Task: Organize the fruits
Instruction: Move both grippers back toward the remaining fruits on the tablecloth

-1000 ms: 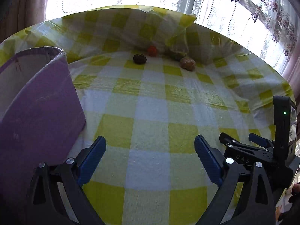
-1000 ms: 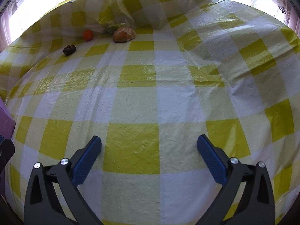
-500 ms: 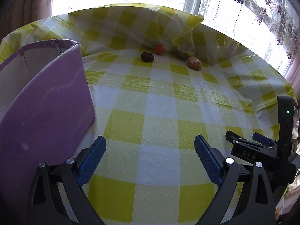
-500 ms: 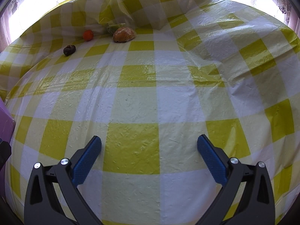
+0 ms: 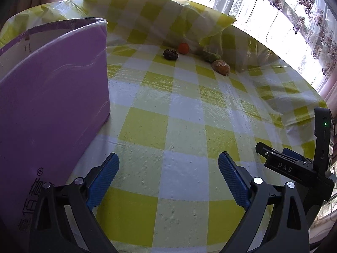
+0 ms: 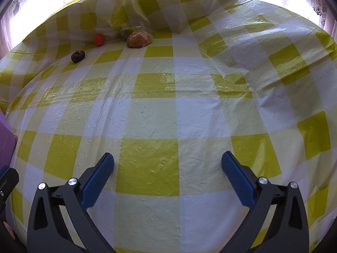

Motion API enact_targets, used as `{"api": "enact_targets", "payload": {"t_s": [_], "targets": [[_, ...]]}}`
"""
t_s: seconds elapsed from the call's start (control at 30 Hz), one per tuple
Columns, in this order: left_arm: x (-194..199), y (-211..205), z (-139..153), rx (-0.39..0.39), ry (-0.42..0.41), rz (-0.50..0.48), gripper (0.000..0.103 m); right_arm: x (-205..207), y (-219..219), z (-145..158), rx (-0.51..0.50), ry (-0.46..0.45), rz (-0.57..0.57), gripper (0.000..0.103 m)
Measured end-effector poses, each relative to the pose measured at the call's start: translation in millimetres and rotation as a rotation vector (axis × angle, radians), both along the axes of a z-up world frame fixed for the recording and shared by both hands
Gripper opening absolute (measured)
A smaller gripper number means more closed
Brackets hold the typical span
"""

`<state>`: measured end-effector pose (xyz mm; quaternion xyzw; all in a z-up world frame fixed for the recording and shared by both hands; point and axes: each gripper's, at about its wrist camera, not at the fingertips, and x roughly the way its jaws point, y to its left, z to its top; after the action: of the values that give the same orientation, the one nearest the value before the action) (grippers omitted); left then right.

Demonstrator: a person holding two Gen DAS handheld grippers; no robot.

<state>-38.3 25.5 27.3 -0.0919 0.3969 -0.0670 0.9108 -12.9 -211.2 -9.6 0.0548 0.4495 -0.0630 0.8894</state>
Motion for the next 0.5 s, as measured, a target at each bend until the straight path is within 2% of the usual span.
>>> {"api": "enact_targets", "payload": {"t_s": [0.2, 0.33, 0.5], "targets": [[-5, 0, -1, 0.037, -0.016, -0.021, 0.092, 0, 0, 0, -0.001, 0.000, 0.000, 0.102], [-7, -6, 4, 0.098, -0.048, -0.014, 0.092, 0, 1, 0, -0.001, 0.000, 0.000, 0.102], [20, -17, 7, 0.151, -0.049, 0.007, 0.092, 0, 1, 0, -0.001, -0.001, 0.000, 0.102]]}}
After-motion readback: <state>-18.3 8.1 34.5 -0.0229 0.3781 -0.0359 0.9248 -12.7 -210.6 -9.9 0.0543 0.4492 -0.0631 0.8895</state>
